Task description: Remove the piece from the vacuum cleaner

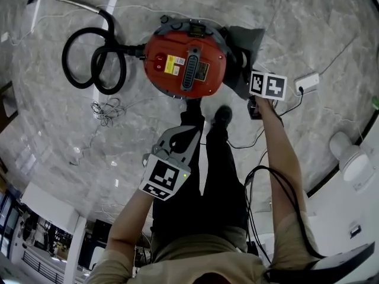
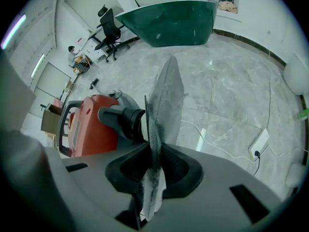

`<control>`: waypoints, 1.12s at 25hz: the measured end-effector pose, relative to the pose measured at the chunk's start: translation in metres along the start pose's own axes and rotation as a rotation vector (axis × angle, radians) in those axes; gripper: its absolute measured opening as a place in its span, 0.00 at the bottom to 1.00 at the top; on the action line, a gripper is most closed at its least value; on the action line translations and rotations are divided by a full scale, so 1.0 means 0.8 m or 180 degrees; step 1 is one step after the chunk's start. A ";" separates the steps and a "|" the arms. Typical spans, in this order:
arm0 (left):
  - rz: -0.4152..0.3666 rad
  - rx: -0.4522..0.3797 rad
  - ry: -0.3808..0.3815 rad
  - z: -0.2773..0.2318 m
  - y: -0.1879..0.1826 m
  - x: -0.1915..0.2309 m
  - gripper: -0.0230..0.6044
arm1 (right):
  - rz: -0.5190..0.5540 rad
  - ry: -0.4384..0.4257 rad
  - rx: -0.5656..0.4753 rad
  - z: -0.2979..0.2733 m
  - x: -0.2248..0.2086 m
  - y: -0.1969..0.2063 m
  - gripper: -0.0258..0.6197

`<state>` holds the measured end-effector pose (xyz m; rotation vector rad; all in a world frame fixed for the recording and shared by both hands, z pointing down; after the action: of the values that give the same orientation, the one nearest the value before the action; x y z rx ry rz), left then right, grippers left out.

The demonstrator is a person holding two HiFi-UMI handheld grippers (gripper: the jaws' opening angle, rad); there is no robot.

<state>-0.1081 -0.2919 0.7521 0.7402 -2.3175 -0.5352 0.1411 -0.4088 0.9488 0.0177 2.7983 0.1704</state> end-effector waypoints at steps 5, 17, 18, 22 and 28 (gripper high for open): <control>-0.0055 -0.0038 -0.0010 -0.015 -0.008 0.004 0.04 | 0.0350 0.0010 -0.0032 0.000 0.005 0.002 0.09; -0.0119 -0.0030 -0.0110 -0.018 -0.012 0.016 0.04 | 0.0773 0.0372 -0.0251 -0.001 0.000 0.015 0.08; -0.0120 -0.0013 -0.0104 -0.017 -0.009 0.015 0.04 | 0.0813 0.0365 -0.0235 -0.001 -0.001 0.015 0.08; -0.0126 0.0072 -0.0103 -0.013 0.002 0.014 0.04 | 0.1353 0.0473 -0.0146 -0.001 -0.001 0.017 0.08; -0.0124 0.0076 -0.0134 -0.012 0.004 0.016 0.04 | 0.1364 0.0544 -0.0259 0.002 -0.010 0.017 0.08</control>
<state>-0.1112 -0.2995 0.7663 0.7941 -2.3561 -0.5462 0.1492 -0.3954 0.9518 0.6116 2.9149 0.4043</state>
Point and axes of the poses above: the fingertips, and each gripper's own axes: z backward along the fingers, x to its left, y out of its underside, the point moved 8 cm from there along z, backward along the fingers
